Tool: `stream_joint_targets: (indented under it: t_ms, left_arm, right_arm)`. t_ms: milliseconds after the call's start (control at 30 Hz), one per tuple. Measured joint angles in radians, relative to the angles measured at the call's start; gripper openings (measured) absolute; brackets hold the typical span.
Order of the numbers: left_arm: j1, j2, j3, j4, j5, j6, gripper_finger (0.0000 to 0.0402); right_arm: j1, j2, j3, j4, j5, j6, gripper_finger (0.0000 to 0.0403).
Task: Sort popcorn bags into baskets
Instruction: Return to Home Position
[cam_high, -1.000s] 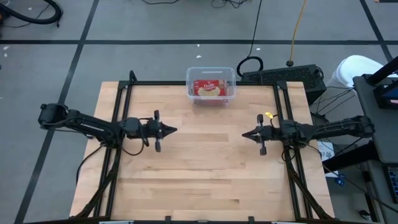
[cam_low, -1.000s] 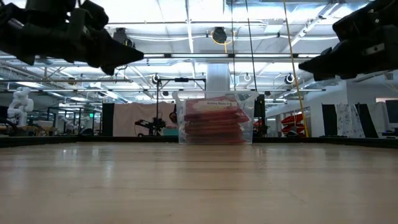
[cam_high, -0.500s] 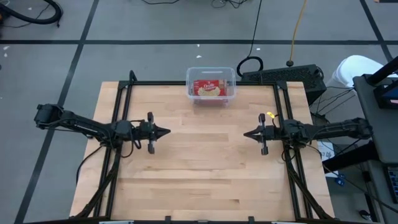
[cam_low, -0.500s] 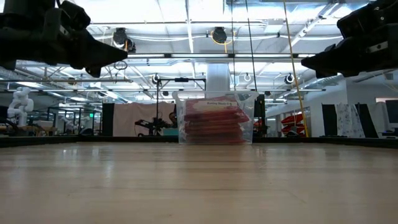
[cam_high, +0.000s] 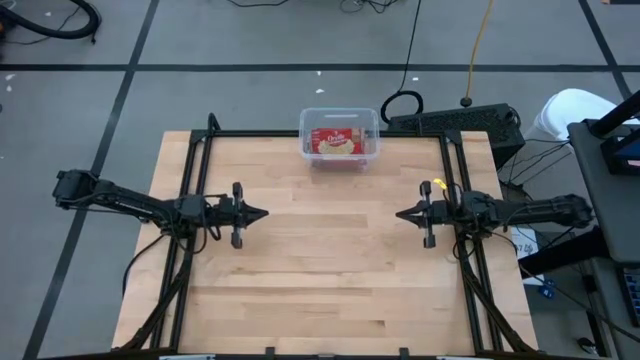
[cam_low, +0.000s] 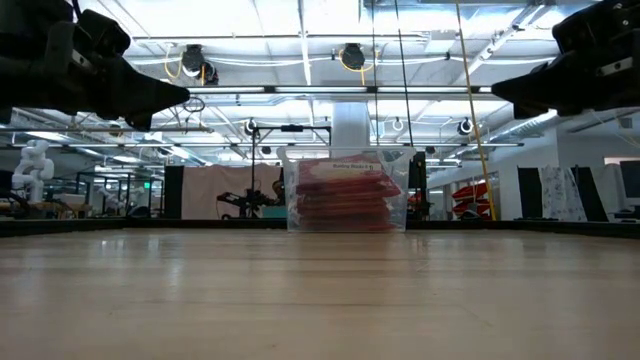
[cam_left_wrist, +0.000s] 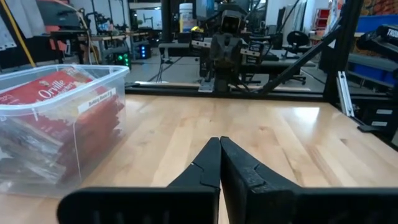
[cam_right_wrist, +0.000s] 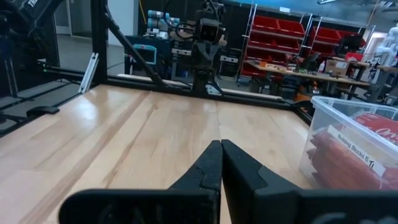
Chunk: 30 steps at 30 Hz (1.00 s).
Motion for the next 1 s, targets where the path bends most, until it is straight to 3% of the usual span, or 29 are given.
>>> stream_joint_targets:
  t_ms: [500, 1000]
  left_arm:
    - [0.000, -0.053, 0.000, -0.009, 0.054, 0.044, 0.0004]
    - [0.027, -0.334, 0.001, -0.243, 0.053, 0.087, 0.0007]
  right_arm:
    - [0.000, -0.106, -0.001, -0.115, 0.000, 0.027, 0.0002]
    - [0.000, -0.170, -0.001, -0.168, -0.002, 0.046, 0.0002]
